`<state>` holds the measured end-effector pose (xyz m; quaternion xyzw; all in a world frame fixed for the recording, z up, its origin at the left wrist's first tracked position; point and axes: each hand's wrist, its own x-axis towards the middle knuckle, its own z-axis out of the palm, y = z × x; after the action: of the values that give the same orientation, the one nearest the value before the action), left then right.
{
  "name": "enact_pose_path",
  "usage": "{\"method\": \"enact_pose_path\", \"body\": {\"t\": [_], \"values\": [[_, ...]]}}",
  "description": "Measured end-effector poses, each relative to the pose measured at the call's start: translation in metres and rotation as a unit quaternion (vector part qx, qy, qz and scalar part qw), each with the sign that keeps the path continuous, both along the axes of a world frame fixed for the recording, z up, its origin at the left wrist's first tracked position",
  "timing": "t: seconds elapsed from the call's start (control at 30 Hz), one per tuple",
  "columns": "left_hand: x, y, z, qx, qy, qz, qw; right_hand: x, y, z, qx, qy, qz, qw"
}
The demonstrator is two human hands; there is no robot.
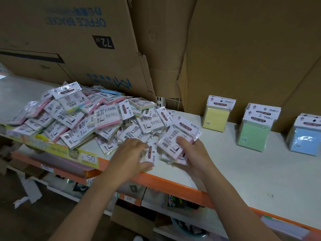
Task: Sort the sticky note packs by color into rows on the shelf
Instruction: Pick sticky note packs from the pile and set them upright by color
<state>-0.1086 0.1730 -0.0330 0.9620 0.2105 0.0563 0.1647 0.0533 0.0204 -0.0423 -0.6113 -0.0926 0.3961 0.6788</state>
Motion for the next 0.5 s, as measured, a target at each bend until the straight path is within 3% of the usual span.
{"method": "enact_pose_path", "body": {"t": [0.13,0.33,0.5], "values": [[-0.009,0.014,0.003,0.114,0.069,-0.036,0.990,-0.001,-0.007,-0.001,0.029,0.033,0.013,0.999],[-0.006,0.024,-0.001,0.105,-0.033,0.018,0.994,-0.002,-0.006,-0.003,0.042,0.036,0.016,0.998],[0.012,0.028,0.000,0.151,0.083,0.072,0.982,0.000,-0.007,-0.005,0.045,0.033,0.012,0.998]]}}
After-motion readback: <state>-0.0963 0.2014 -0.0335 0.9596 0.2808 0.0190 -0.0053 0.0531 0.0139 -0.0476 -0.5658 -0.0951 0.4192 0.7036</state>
